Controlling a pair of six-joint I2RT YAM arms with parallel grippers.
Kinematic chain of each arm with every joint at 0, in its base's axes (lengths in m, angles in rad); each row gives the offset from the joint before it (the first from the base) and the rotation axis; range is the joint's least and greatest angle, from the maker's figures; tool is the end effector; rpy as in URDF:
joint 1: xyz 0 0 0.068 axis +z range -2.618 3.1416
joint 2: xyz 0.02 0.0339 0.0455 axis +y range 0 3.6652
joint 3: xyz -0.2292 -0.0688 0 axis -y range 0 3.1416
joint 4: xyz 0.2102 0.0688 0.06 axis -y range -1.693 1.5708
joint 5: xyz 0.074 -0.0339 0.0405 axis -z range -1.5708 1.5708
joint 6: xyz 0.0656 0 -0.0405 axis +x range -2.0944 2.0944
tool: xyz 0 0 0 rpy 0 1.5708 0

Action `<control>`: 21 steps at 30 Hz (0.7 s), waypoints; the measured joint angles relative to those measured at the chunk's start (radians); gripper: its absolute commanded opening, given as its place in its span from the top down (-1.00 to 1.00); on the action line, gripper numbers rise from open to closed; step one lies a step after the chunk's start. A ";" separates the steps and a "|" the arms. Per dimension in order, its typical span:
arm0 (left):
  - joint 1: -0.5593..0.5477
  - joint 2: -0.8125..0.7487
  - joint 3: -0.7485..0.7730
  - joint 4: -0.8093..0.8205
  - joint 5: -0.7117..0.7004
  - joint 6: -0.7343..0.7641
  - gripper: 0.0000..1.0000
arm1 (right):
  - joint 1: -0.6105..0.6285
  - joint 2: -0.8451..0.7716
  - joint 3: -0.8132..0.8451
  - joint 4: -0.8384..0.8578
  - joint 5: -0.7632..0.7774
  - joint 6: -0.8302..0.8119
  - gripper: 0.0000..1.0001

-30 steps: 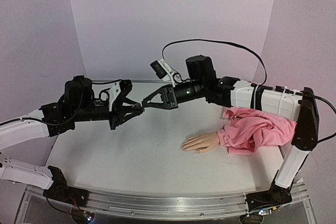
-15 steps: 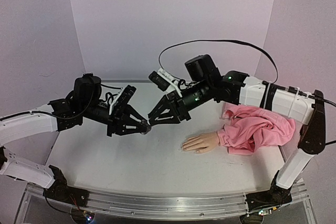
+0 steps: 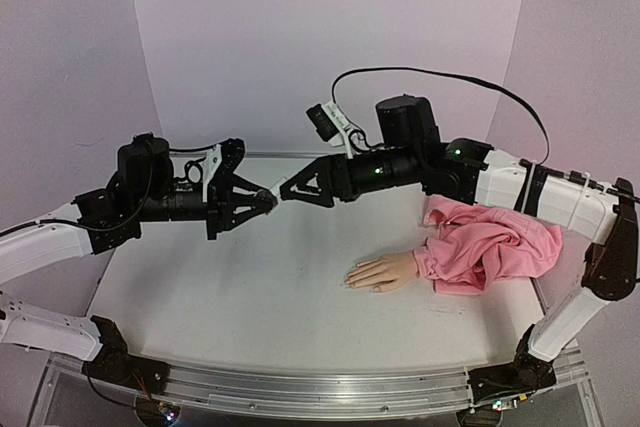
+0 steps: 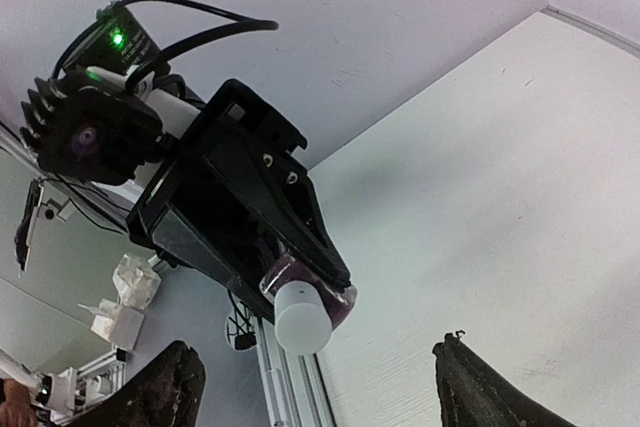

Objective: Paint the nails

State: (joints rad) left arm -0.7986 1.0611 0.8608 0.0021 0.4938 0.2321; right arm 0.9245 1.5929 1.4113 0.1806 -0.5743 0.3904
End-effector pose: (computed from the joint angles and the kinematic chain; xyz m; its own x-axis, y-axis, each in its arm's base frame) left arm 0.1558 -0.2046 0.3046 0.0860 0.2020 -0.9756 0.9610 0.2415 0.1347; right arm 0.1954 0.3182 0.3636 -0.3801 0.0266 -0.9245 -0.9221 0.0668 0.3811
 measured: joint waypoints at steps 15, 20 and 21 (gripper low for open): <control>0.000 -0.003 -0.004 0.002 -0.044 0.007 1.00 | 0.000 0.053 0.011 0.046 -0.026 0.138 -0.03; 0.000 -0.003 -0.005 0.002 -0.043 0.008 1.00 | 0.000 0.058 0.017 0.057 -0.035 0.146 -0.09; 0.000 -0.003 -0.006 0.002 -0.043 0.008 1.00 | 0.000 0.058 0.017 0.061 -0.036 0.148 -0.09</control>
State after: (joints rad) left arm -0.7986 1.0580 0.8551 0.0040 0.4507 0.2398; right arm 0.9245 1.6508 1.4284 0.2413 -0.6106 0.5388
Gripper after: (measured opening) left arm 0.219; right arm 0.537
